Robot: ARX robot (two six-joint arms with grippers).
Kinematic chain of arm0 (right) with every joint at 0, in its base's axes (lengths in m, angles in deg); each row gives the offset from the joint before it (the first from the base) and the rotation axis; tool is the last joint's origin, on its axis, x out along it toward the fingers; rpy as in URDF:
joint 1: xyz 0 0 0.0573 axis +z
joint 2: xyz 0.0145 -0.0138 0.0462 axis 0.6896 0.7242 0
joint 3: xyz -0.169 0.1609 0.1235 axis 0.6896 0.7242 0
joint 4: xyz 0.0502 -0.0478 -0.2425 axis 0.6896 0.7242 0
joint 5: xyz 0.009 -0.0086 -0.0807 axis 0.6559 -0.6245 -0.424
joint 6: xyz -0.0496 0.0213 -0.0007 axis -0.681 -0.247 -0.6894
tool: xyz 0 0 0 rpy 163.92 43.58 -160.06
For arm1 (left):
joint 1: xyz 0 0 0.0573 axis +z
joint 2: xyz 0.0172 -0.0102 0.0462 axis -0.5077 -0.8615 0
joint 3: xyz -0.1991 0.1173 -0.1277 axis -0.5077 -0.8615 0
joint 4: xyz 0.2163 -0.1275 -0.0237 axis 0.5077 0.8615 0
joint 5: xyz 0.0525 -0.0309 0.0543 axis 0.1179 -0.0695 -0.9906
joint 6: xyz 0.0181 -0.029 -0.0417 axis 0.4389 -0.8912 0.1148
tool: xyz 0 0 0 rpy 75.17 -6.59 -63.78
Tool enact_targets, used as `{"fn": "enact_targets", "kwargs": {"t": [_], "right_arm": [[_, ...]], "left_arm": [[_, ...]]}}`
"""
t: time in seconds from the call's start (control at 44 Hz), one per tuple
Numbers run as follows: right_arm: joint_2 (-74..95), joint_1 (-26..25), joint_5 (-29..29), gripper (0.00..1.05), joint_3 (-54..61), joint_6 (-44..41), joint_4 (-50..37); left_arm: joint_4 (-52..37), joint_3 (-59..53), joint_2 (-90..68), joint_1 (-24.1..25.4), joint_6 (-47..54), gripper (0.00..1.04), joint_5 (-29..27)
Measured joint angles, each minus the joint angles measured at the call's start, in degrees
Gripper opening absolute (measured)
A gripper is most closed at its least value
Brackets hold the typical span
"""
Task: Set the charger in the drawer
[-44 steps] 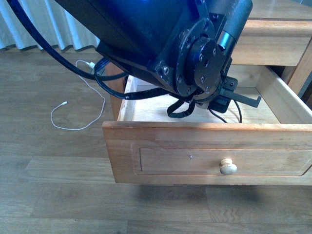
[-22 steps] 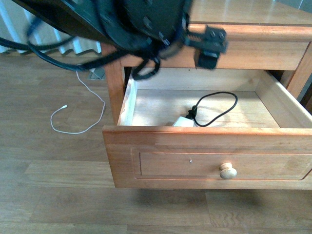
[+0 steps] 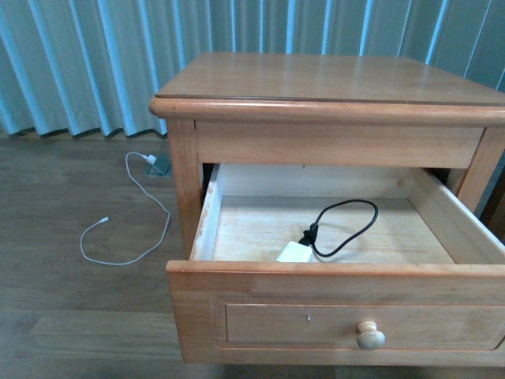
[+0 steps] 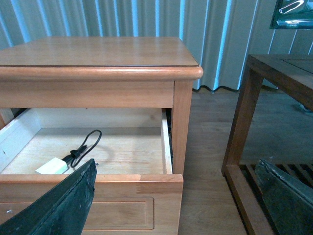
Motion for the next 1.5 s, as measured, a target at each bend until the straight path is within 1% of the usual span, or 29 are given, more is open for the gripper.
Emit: {"fn": "enact_targets", "kwargs": {"t": [0.068,0.091,0.159,0.25,0.341,0.364,0.386,0.409,0.455,0.477,0.545,0.568,0.614,0.705,0.864,0.909,0.932,0.977,1.045,1.136,1.5], "right_arm": [[0.00,0.00,0.00,0.96,0.00,0.00,0.00],[0.00,0.00,0.00,0.96,0.00,0.00,0.00],[0.00,0.00,0.00,0.96,0.00,0.00,0.00],[0.00,0.00,0.07,0.96,0.00,0.00,0.00],[0.00,0.00,-0.02,0.96,0.00,0.00,0.00],[0.00,0.00,0.00,0.96,0.00,0.00,0.00],[0.00,0.00,0.00,0.96,0.00,0.00,0.00],[0.00,0.00,0.02,0.96,0.00,0.00,0.00],[0.00,0.00,0.00,0.96,0.00,0.00,0.00],[0.00,0.00,0.00,0.96,0.00,0.00,0.00],[0.00,0.00,0.02,0.96,0.00,0.00,0.00],[0.00,0.00,0.04,0.96,0.00,0.00,0.00],[0.00,0.00,0.04,0.96,0.00,0.00,0.00],[0.00,0.00,0.02,0.96,0.00,0.00,0.00],[0.00,0.00,0.02,0.96,0.00,0.00,0.00],[0.00,0.00,0.02,0.96,0.00,0.00,0.00],[0.00,0.00,0.00,0.96,0.00,0.00,0.00],[0.00,0.00,0.02,0.96,0.00,0.00,0.00],[0.00,0.00,-0.04,0.96,0.00,0.00,0.00],[0.00,0.02,0.00,0.96,0.00,0.00,0.00],[0.00,0.02,0.00,0.96,0.00,0.00,0.00]], "left_arm": [[7.23,-3.43,9.14,-1.77,-3.67,0.99,-4.92],[10.97,-4.52,12.87,-2.47,-5.88,0.99,-6.84],[19.76,-7.02,21.79,-4.22,-11.80,0.99,-10.34],[20.92,-7.39,24.44,-4.55,-15.37,0.99,-10.69],[20.96,-7.41,24.35,-4.74,-16.06,0.99,-10.49],[20.72,-7.58,24.76,-4.55,-15.45,0.98,-9.01],[19.76,-8.17,26.10,-3.67,-14.01,0.95,-5.03],[18.32,-9.84,28.44,-1.55,-11.21,0.88,3.72],[17.81,-12.76,32.59,1.92,-6.43,0.79,15.06],[17.70,-13.86,34.56,3.69,-4.63,0.73,19.82],[17.38,-15.43,36.72,6.99,-2.32,0.63,26.77],[17.33,-16.26,37.42,8.44,-1.64,0.57,29.09],[17.22,-17.46,38.25,10.23,-0.96,0.50,31.56],[16.98,-20.28,40.59,14.82,0.17,0.28,36.22],[16.70,-22.51,42.60,18.64,0.46,0.04,39.69],[16.70,-23.06,43.17,20.24,0.66,0.04,41.81],[16.70,-23.47,43.60,22.47,0.74,0.04,45.46],[16.70,-24.24,44.35,26.53,0.90,0.04,48.68],[16.59,-24.85,44.83,28.24,0.87,0.04,48.50],[16.33,-25.68,45.46,28.39,0.92,0.04,49.22],[15.96,-27.89,47.23,28.50,0.92,0.04,49.18]]}}
